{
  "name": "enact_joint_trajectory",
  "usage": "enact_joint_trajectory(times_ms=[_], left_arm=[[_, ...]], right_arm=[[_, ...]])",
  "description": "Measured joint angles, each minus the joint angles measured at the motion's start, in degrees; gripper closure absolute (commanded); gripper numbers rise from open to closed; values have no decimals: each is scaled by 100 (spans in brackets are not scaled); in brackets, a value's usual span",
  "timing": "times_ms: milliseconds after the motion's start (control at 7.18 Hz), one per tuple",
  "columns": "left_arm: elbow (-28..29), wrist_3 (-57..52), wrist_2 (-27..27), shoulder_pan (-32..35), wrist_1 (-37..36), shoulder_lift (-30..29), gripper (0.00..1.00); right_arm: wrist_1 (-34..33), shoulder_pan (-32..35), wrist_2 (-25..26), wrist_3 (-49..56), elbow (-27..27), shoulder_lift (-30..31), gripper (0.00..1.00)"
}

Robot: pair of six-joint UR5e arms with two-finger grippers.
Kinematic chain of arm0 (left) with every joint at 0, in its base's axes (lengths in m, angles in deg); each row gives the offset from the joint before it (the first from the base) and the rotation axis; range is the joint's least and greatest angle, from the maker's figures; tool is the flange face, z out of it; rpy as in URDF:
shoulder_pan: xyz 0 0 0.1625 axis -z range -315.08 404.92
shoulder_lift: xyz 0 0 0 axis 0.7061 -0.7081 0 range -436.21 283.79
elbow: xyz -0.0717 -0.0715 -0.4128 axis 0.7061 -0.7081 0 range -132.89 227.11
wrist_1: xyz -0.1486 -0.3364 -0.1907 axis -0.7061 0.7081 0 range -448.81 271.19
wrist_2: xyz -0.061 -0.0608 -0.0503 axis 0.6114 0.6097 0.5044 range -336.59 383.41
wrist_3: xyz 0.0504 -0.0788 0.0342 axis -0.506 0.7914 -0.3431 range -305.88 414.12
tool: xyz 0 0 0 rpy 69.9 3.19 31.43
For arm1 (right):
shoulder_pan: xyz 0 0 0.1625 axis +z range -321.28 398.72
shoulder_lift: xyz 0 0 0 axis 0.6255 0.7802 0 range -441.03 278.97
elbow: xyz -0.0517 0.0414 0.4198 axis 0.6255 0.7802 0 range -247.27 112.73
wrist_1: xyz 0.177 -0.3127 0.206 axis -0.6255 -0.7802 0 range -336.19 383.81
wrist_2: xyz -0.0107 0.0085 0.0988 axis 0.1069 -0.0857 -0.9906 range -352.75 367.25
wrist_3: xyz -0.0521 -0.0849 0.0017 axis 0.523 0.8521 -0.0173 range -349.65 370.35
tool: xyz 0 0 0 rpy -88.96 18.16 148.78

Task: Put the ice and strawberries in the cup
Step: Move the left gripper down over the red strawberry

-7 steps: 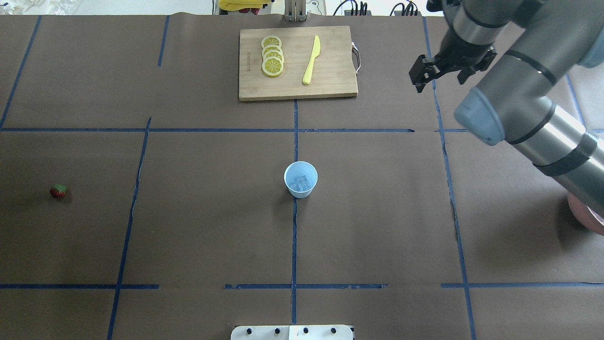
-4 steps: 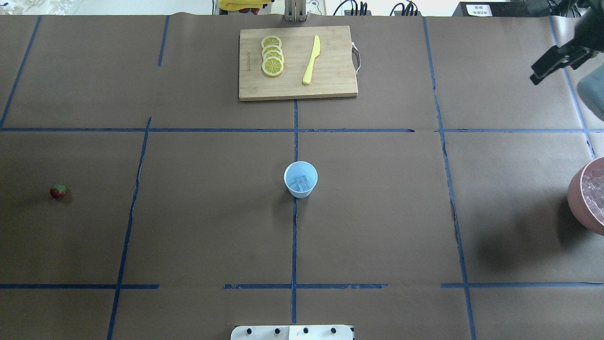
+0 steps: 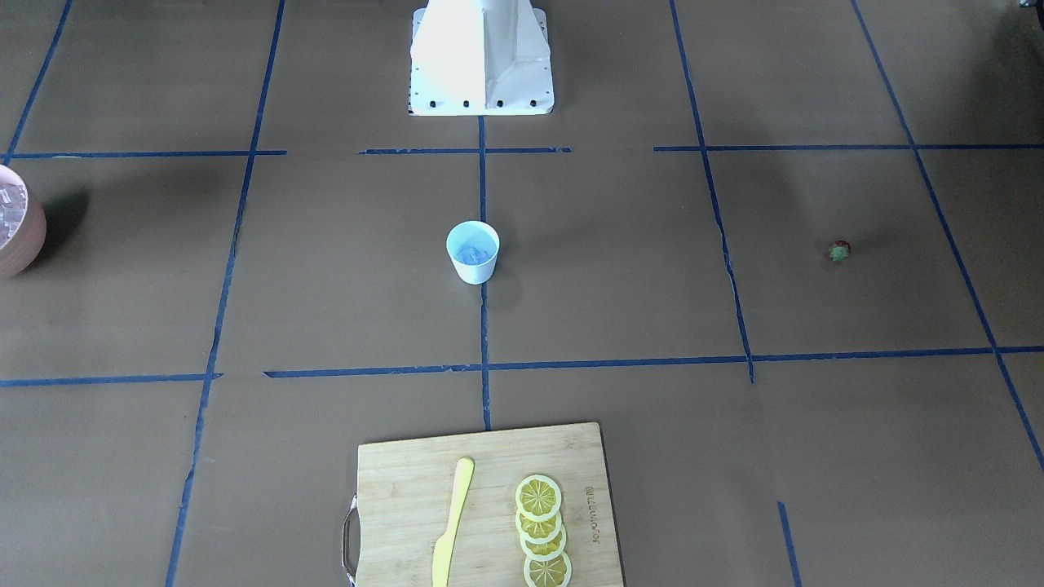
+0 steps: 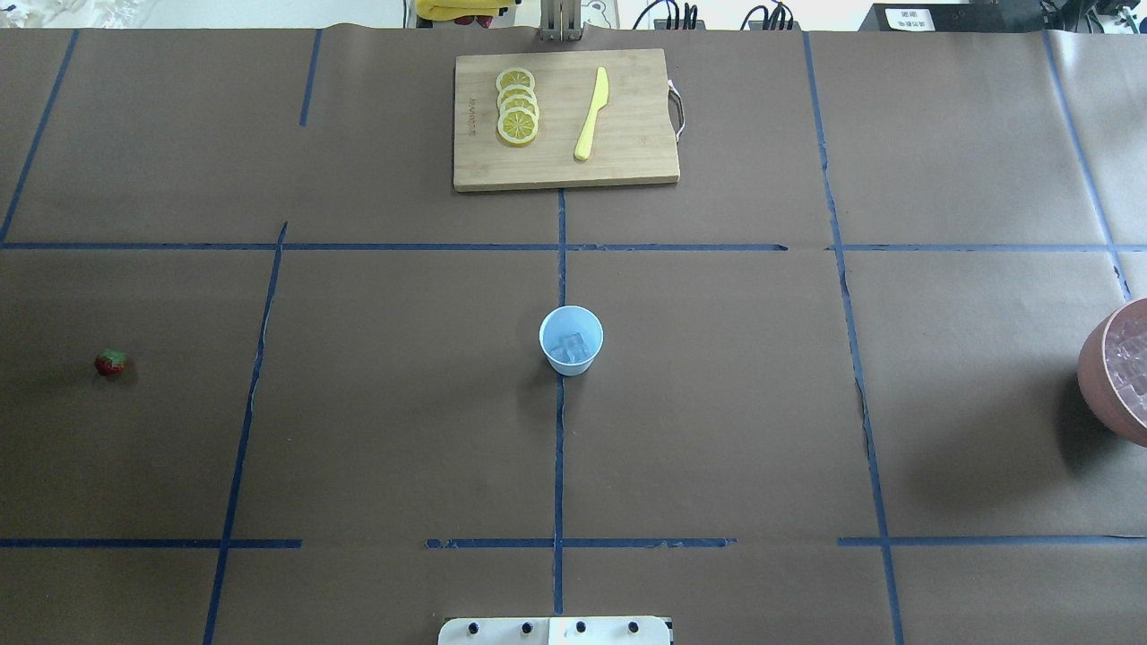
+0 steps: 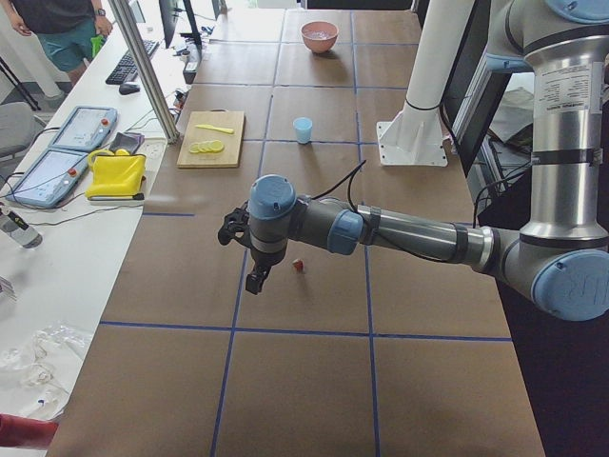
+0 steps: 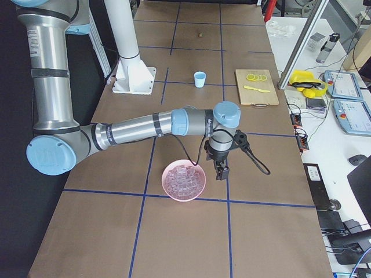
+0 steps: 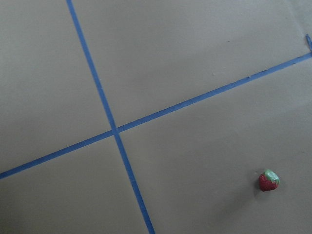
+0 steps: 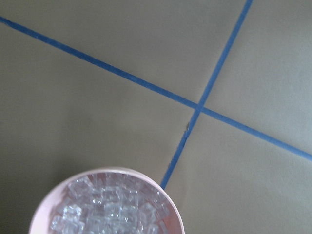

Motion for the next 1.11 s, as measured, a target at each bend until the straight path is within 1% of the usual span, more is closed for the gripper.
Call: enact_joint_trajectory(times_ms=[278,418,557,696,974,1114], left_arm=[[-195,861,-21,-366,24,-42,0],[-286,1385,-63,-625,113,-20,0],[-323,1968,-195,-910,420,51,0],[-336,2641,-403,-1255,910,189,0],[-313,3955,-881,-2068,1875,492,0],[-253,4601,-1205,-2528,2316,574,0]], right_arm=[[175,231,19,76,12,549,0],[272,255,23,63,38,667,0],[313,258,22,57,50,711,0],[327,260,19,54,53,726,0],[335,260,16,53,56,731,0],[339,261,16,53,56,732,0]])
